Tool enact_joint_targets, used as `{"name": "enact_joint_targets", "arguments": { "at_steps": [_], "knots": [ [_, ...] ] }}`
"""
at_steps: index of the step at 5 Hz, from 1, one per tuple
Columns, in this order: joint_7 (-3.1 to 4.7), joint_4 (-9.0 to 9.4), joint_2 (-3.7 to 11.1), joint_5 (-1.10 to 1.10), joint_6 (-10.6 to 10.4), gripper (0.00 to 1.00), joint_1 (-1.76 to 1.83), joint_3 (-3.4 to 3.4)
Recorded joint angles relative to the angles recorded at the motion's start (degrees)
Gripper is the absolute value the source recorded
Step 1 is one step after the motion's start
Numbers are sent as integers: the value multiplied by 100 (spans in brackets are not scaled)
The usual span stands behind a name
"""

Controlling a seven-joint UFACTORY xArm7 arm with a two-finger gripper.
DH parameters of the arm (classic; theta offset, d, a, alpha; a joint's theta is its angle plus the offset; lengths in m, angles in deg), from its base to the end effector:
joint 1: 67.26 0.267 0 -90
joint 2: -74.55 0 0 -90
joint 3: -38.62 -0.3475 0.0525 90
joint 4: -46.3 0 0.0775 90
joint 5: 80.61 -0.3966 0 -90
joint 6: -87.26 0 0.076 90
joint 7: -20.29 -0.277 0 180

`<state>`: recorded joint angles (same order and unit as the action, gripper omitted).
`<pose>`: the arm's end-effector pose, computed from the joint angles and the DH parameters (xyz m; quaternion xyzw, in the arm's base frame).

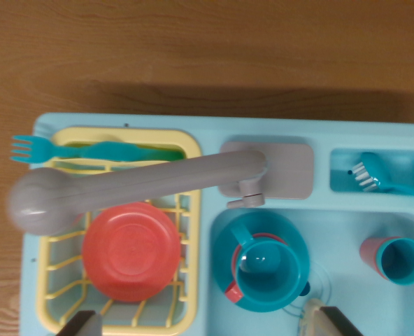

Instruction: Pick detergent from the sink

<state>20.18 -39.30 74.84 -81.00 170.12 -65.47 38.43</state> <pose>0.5433 0.0206 0.3856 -0.9996 -0.0160 -0.0213 0.0038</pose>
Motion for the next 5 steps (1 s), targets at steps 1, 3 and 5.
{"name": "enact_joint_targets", "arguments": {
  "at_steps": [1,3,5],
  "knots": [
    [5,192,18,29,-175,0,-26,31],
    [11,406,38,62,-370,0,-55,65],
    [17,638,59,97,-580,0,-87,101]
  ]
}}
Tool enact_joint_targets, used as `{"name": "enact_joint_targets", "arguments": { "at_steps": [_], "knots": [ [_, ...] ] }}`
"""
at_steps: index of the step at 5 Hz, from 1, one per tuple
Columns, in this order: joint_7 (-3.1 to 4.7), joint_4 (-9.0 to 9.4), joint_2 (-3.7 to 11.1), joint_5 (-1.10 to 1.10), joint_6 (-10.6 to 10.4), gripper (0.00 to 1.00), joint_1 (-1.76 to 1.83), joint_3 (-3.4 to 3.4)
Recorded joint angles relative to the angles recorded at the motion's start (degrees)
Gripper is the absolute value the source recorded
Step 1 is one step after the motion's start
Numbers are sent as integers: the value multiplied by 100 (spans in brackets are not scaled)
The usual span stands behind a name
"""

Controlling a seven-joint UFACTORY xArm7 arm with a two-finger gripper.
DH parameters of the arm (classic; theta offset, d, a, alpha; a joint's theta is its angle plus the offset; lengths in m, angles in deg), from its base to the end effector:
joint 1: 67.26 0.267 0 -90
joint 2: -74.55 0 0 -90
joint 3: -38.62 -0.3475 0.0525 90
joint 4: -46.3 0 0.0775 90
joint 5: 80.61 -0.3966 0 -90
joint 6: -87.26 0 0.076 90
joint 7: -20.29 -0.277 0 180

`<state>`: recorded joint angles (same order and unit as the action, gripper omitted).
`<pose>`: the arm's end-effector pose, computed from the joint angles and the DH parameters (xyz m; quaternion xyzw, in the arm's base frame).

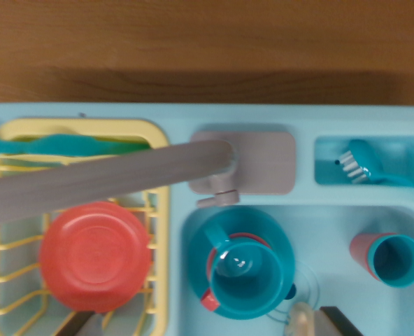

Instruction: Pick detergent from the sink

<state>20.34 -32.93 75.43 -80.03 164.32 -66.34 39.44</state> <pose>0.5441 -0.0016 0.3343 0.9999 0.0024 0.0113 0.0051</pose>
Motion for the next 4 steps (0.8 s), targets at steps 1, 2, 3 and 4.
{"name": "enact_joint_targets", "arguments": {
  "at_steps": [1,2,3,4],
  "knots": [
    [0,0,0,0,0,0,0,0],
    [6,247,23,38,-225,0,-34,39],
    [6,247,23,38,-225,0,-34,39],
    [13,506,47,77,-460,0,-69,80]
  ]
}}
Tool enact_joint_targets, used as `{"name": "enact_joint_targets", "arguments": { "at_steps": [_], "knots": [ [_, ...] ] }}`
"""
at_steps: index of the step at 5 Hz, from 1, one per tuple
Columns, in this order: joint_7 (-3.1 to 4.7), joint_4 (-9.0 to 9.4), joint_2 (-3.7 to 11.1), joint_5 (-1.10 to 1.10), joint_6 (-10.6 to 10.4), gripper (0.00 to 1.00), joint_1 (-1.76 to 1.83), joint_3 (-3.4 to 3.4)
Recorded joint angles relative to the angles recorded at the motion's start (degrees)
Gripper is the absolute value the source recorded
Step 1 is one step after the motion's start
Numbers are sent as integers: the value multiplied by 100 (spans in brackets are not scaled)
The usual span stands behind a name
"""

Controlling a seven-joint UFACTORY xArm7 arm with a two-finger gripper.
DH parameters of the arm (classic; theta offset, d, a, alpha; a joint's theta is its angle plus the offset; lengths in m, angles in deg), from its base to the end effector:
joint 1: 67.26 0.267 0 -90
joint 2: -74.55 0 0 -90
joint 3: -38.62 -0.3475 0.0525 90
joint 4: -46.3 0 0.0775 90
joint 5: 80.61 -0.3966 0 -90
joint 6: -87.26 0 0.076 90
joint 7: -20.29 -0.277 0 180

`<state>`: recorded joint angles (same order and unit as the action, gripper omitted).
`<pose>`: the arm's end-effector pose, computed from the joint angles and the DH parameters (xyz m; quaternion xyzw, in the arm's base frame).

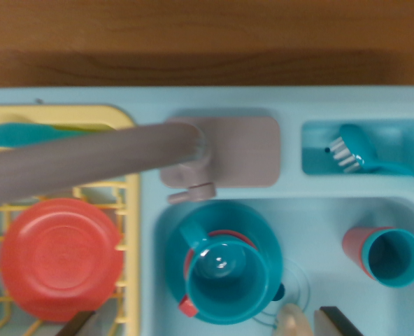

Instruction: Pick detergent from the sink

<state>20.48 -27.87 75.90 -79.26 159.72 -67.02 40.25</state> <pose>0.5399 -0.0188 0.2936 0.9999 -0.0070 0.0030 0.0116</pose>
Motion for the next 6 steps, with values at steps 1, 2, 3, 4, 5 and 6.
{"name": "enact_joint_targets", "arguments": {
  "at_steps": [1,2,3,4,5,6],
  "knots": [
    [7,254,24,39,-231,0,-35,40],
    [14,526,49,80,-479,0,-72,84],
    [14,526,49,80,-479,0,-72,84],
    [21,800,74,122,-728,0,-109,127],
    [21,800,74,122,-728,0,-109,127],
    [28,1070,99,163,-974,0,-145,170]
  ]
}}
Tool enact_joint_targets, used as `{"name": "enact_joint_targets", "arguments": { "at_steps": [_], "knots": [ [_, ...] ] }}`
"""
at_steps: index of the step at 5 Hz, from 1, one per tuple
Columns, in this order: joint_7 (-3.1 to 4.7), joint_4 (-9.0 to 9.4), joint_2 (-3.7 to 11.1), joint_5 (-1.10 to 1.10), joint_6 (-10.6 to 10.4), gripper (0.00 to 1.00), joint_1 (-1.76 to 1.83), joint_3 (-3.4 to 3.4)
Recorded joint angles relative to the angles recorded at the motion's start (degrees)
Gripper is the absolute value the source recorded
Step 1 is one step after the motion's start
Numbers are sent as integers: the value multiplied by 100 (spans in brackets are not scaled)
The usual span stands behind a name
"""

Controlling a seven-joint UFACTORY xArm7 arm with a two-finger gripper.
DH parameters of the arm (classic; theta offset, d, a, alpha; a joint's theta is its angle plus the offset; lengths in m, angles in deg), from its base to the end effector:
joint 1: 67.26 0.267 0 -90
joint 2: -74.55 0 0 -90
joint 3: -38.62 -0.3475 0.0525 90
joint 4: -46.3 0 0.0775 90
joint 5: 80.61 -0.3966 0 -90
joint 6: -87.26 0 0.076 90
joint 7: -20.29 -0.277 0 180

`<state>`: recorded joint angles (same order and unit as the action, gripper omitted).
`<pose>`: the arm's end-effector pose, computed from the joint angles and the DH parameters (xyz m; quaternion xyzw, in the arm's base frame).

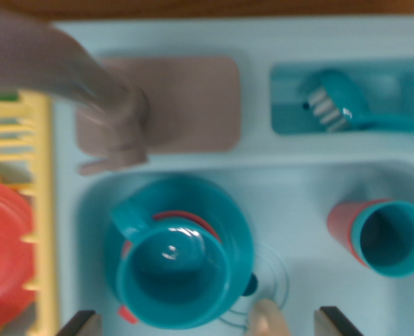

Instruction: Pick detergent from the sink

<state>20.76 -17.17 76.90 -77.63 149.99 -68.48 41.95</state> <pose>0.5172 -0.0523 0.2097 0.9993 -0.0233 -0.0151 0.0235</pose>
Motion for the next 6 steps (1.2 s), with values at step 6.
{"name": "enact_joint_targets", "arguments": {
  "at_steps": [6],
  "knots": [
    [20,748,69,114,-681,0,-102,119]
  ]
}}
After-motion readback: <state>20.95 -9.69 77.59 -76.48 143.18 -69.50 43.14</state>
